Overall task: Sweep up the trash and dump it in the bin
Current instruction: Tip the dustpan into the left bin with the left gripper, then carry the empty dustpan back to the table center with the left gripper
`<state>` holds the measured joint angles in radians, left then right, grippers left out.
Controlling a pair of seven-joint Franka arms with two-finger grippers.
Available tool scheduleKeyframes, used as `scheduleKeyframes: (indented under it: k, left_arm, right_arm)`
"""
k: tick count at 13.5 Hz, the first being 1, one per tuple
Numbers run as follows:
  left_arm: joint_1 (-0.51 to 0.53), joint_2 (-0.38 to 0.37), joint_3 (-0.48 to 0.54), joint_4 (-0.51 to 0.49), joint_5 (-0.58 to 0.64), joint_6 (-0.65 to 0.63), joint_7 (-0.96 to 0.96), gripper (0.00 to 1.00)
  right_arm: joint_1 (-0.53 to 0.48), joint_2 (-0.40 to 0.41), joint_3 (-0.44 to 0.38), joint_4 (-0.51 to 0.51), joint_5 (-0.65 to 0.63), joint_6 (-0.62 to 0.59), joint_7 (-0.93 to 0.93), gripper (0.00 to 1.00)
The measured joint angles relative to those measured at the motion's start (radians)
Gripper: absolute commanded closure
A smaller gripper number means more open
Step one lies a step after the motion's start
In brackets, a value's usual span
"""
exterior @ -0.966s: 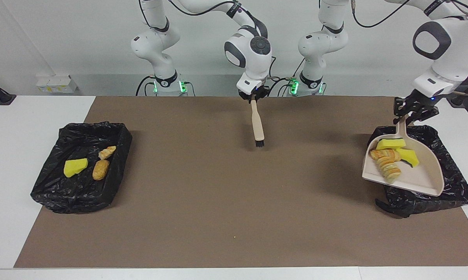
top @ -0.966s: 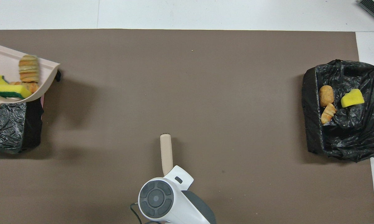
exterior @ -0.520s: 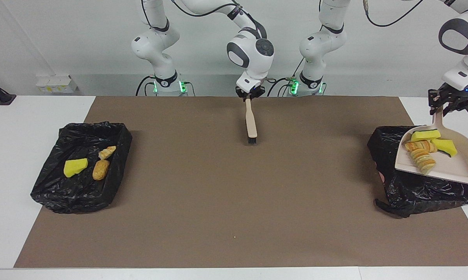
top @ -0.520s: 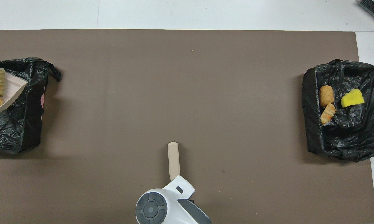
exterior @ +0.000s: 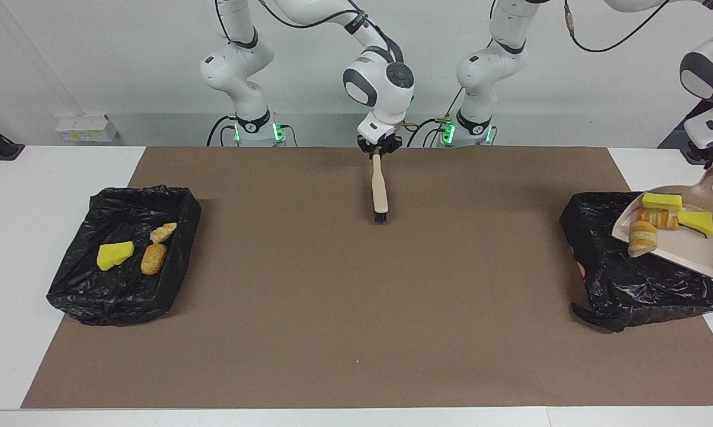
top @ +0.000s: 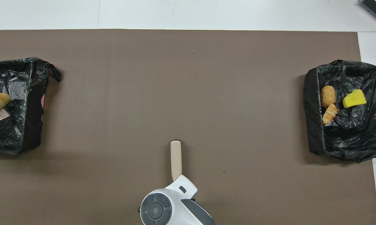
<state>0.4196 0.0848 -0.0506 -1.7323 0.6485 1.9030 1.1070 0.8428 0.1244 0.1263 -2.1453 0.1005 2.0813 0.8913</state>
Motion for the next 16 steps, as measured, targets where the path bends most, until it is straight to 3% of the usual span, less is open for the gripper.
scheduleKeyframes:
  k: [8, 9, 10, 11, 16]
  left_arm:
    - [-0.076, 0.023, -0.004, 0.01, 0.382, -0.017, 0.042, 1.0]
    - [-0.084, 0.031, -0.007, 0.029, 0.402, -0.017, 0.045, 1.0]
    - [-0.092, 0.041, -0.008, 0.054, 0.405, -0.017, 0.048, 1.0]
    - [-0.099, 0.051, -0.008, 0.08, 0.388, -0.015, 0.049, 1.0]
    - [-0.127, 0.117, -0.013, 0.209, 0.0, -0.012, -0.054, 1.0]
  right_arm:
    - [-0.026, 0.012, -0.005, 0.011, 0.058, 0.006, -0.024, 0.36]
    - [-0.028, 0.015, -0.005, 0.02, 0.06, 0.006, -0.024, 0.27]
    - [-0.03, 0.019, -0.005, 0.029, 0.062, 0.006, -0.024, 0.08]
    - [-0.031, 0.023, -0.005, 0.038, 0.064, 0.006, -0.024, 0.0]
    - [-0.1, 0.015, -0.008, 0.092, 0.066, 0.023, -0.025, 0.0]
